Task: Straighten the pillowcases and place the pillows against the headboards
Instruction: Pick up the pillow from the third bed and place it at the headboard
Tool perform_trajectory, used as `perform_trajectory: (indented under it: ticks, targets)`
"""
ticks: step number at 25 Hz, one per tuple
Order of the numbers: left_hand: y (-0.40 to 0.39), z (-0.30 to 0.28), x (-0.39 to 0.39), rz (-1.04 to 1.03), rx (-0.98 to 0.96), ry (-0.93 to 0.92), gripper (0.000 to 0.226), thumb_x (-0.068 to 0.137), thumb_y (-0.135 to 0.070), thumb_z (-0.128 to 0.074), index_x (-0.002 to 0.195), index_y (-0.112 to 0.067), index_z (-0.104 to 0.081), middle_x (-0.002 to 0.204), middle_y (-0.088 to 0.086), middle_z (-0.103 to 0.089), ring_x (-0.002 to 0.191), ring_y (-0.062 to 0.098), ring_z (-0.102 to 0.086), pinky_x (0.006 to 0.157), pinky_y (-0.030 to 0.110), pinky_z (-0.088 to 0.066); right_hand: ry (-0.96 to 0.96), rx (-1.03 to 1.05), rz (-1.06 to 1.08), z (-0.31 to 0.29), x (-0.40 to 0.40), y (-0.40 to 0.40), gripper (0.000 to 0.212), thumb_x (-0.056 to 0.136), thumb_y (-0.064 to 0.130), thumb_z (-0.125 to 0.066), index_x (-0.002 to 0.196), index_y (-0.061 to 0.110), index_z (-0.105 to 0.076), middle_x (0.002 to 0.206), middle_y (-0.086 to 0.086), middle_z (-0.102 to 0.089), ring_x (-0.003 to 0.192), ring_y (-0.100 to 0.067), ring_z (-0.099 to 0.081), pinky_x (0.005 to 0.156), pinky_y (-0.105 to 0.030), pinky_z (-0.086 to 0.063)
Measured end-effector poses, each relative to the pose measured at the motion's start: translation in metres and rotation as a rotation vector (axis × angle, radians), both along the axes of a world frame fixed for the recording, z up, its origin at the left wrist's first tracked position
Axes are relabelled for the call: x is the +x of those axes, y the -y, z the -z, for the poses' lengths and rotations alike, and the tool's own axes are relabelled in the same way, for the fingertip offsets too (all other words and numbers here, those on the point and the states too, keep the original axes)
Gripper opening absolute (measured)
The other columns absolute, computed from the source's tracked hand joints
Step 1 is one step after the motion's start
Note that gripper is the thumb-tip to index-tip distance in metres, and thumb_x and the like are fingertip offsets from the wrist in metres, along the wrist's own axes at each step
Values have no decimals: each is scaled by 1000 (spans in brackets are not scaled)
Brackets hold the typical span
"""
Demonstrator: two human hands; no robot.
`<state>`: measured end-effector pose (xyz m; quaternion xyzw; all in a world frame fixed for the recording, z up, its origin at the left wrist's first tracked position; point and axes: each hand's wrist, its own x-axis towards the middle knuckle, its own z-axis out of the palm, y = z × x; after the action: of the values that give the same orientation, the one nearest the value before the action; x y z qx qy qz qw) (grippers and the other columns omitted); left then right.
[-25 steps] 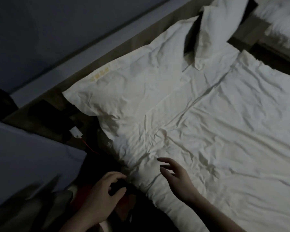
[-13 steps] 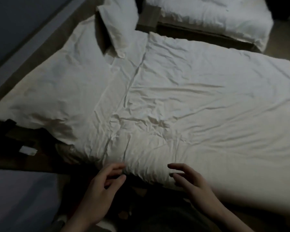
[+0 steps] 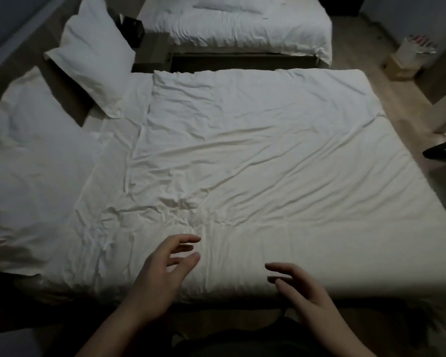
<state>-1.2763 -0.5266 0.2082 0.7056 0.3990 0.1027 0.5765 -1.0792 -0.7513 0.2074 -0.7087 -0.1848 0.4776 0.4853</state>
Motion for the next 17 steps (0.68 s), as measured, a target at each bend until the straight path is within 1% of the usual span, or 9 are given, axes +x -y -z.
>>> perform_trajectory:
  ticks: [1, 2, 4, 5, 7, 10, 13, 15, 17]
  targets:
    - [16, 3, 28, -12, -1, 0, 22, 96, -26, -70, 115, -38, -71, 121, -17, -70, 117, -1, -63, 94, 22, -49, 5, 1, 0, 5, 27, 15, 51, 75, 64, -74, 119, 38, -73, 119, 7, -76, 120, -6, -68, 108, -45, -52]
    - [35, 7, 55, -32, -11, -1, 22, 96, -26, -70, 114, -38, -71, 120, -16, -71, 116, -2, -64, 94, 23, -49, 22, -10, -6, 10, 54, 29, 50, 77, 63, -74, 120, 38, -73, 118, 6, -76, 119, -8, -68, 108, -48, -52]
    - [78, 15, 102, -81, -60, -9, 24, 95, -26, -71, 113, -42, -71, 116, -10, -72, 112, -1, -66, 93, 24, -51, 54, -38, -30, 18, 108, 54, 29, 91, 41, -70, 119, 38, -73, 114, 2, -77, 115, -13, -70, 106, -55, -51]
    - [101, 17, 123, -99, -93, -23, 25, 95, -26, -71, 112, -44, -71, 115, -8, -72, 109, -1, -67, 93, 24, -52, 54, -42, -45, 18, 134, 68, 25, 95, 32, -68, 119, 38, -73, 112, 0, -77, 114, -16, -70, 105, -56, -51]
    - [136, 16, 151, -116, -142, -47, 29, 94, -25, -72, 112, -48, -70, 115, -7, -72, 110, 0, -68, 93, 23, -52, 71, -38, -54, 11, 174, 87, 24, 99, 25, -64, 117, 37, -74, 113, 2, -76, 114, -15, -69, 104, -53, -53]
    - [172, 12, 170, -125, -183, -66, 32, 94, -22, -72, 113, -47, -70, 115, 1, -73, 112, 1, -69, 100, 27, -53, 59, -1, -17, -7, 215, 106, 23, 100, 21, -62, 117, 31, -74, 121, 8, -74, 117, -11, -68, 101, -43, -57]
    - [183, 14, 183, -63, -209, -91, 33, 92, -20, -75, 110, -47, -71, 115, 4, -73, 110, 0, -70, 97, 17, -52, 68, 12, 37, 1, 228, 127, 24, 99, 20, -61, 117, 30, -74, 125, 9, -73, 118, -12, -68, 99, -40, -56]
    - [175, 21, 200, 9, -236, -95, 29, 86, -33, -79, 109, -48, -70, 119, 5, -70, 109, 1, -70, 94, 17, -53, 54, 21, 118, 17, 231, 146, 23, 96, 22, -65, 114, 32, -76, 123, 9, -74, 117, -15, -69, 96, -36, -57]
    - [175, 28, 216, 24, -180, -94, 40, 76, -54, -74, 115, -46, -68, 123, 1, -69, 110, 2, -69, 98, 27, -54, -15, 4, 193, 29, 231, 175, 28, 85, 38, -75, 111, 29, -78, 115, 3, -77, 117, -21, -69, 87, -30, -60]
